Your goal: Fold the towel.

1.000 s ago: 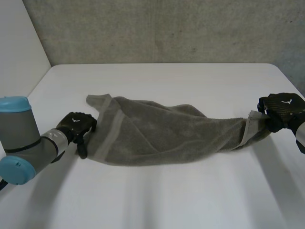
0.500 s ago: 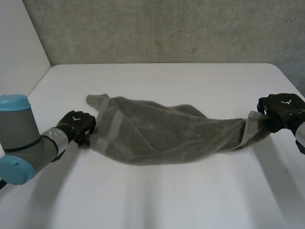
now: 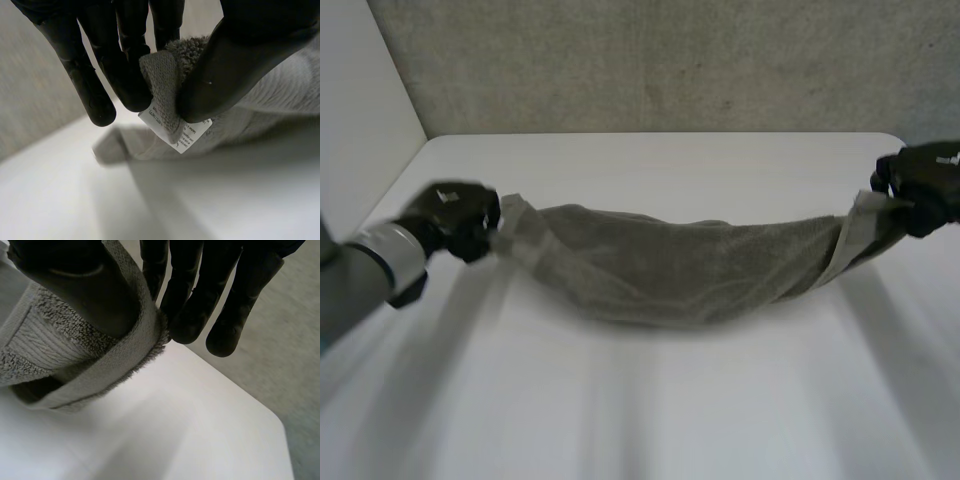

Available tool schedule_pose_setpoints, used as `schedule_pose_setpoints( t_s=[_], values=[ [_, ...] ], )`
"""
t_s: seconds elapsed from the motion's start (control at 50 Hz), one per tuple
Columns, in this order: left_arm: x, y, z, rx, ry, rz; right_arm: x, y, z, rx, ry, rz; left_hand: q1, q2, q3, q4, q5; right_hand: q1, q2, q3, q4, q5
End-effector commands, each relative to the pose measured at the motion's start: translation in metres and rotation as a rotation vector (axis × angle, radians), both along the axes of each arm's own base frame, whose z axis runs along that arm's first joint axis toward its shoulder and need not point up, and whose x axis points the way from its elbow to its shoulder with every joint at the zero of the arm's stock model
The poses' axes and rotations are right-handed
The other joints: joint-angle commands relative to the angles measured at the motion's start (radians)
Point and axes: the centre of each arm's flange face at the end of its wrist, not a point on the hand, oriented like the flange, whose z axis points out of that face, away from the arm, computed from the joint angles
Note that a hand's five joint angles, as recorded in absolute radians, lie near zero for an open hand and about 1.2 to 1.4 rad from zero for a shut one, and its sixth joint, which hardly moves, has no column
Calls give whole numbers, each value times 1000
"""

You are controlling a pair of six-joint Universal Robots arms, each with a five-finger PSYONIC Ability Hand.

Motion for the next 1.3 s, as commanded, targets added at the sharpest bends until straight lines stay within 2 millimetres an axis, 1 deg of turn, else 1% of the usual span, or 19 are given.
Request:
schedule_pose_setpoints(
  t_s=[0.02, 0.12, 0.3, 0.44, 0.54, 0.58, 0.6, 0.64, 0.7, 0.74, 0.84, 0.9, 0.94, 0.96, 1.0, 1.06, 1.1, 1.22, 1.3],
  values=[
    [11, 28, 93, -106, 175, -40, 4, 30, 70, 23, 108, 140, 144, 93, 56, 44, 109, 64, 77, 48, 54, 57],
    [21, 29, 93, -11, 226, -12, -10, 31, 76, 9, 264, 149, 144, 93, 56, 44, 109, 64, 77, 48, 54, 57],
    [29, 3, 9, 331, 203, 60, -24, 6, 15, 185, 445, 183, 144, 93, 56, 44, 109, 64, 77, 48, 54, 57],
    [28, -27, 0, 323, 181, 50, 23, 2, 8, 82, 459, 298, 144, 93, 56, 44, 109, 64, 77, 48, 54, 57],
    [5, -53, 32, 187, 215, -12, 56, -28, 36, -185, 351, 263, 144, 93, 56, 44, 109, 64, 77, 48, 54, 57],
    [-12, -71, 78, 11, 251, -66, 71, -53, 81, -421, 173, 206, 144, 93, 56, 44, 109, 64, 77, 48, 54, 57],
    [-12, -71, 78, 10, 252, -66, 71, -53, 81, -423, 172, 206, 144, 93, 56, 44, 109, 64, 77, 48, 54, 57],
    [-21, -83, 138, -208, 313, -87, 77, -66, 142, -680, -50, 179, 144, 93, 56, 44, 109, 64, 77, 48, 54, 57],
    [-22, -87, 169, -324, 366, -92, 75, -69, 170, -782, -171, 177, 144, 93, 56, 44, 109, 64, 77, 48, 54, 57],
    [-19, -86, 223, -500, 512, -114, 68, -71, 209, -919, -374, 187, 144, 93, 56, 44, 109, 64, 77, 48, 54, 57],
    [-19, -84, 246, -485, 740, -188, 58, -76, 217, -919, -496, 183, 144, 93, 56, 44, 109, 64, 77, 48, 54, 57],
    [-18, -92, 231, -388, 811, -196, 58, -80, 200, -822, -461, 166, 144, 93, 56, 44, 109, 64, 77, 48, 54, 57],
    [-19, -103, 190, -245, 783, -168, 59, -83, 170, -691, -372, 162, 144, 93, 56, 44, 109, 64, 77, 48, 54, 57],
    [-19, -103, 190, -244, 783, -167, 59, -83, 170, -690, -372, 162, 144, 93, 56, 44, 109, 64, 77, 48, 54, 57],
    [-15, -104, 146, -117, 720, -135, 65, -85, 127, -550, -227, 213, 144, 93, 56, 44, 109, 64, 77, 48, 54, 57],
    [-12, -102, 125, -71, 676, -118, 67, -82, 104, -478, -149, 239, 144, 93, 56, 44, 109, 64, 77, 48, 54, 57],
    [-10, -94, 83, -12, 567, -103, 69, -71, 56, -349, 21, 290, 144, 93, 56, 44, 109, 64, 77, 48, 54, 57],
    [-7, -62, 7, 121, 349, -87, 57, -39, -36, -131, 313, 378, 144, 93, 56, 44, 109, 64, 77, 48, 54, 57],
    [-4, -44, -17, 172, 272, -91, 47, -26, -67, -42, 354, 393, 144, 93, 56, 44, 109, 64, 77, 48, 54, 57]
  ],
)
